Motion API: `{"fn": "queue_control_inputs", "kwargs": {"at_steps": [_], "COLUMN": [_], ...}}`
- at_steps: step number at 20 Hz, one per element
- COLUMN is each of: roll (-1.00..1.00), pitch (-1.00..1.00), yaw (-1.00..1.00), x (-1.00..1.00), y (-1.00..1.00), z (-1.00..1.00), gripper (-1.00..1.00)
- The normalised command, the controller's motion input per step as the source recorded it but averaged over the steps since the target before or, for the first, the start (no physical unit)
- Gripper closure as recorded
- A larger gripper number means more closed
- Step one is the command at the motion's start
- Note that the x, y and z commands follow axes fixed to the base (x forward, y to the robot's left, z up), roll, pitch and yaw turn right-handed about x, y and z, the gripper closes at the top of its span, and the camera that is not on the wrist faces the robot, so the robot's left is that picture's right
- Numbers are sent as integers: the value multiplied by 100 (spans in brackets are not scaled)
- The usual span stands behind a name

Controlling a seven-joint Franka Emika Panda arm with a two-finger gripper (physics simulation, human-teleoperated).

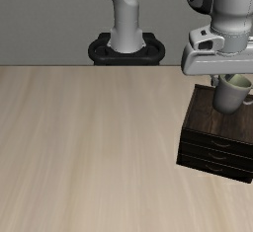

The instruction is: Pick up the green mug on the table and place it on the wooden cabinet

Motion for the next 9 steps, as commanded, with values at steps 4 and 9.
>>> {"fn": "queue_control_inputs", "kwargs": {"at_steps": [4,9], "roll": [0,0], "pitch": [0,0], "yaw": [0,0], "x": [0,0], "y": [0,0], "z": [-100,-40], "gripper": [100,-100]}}
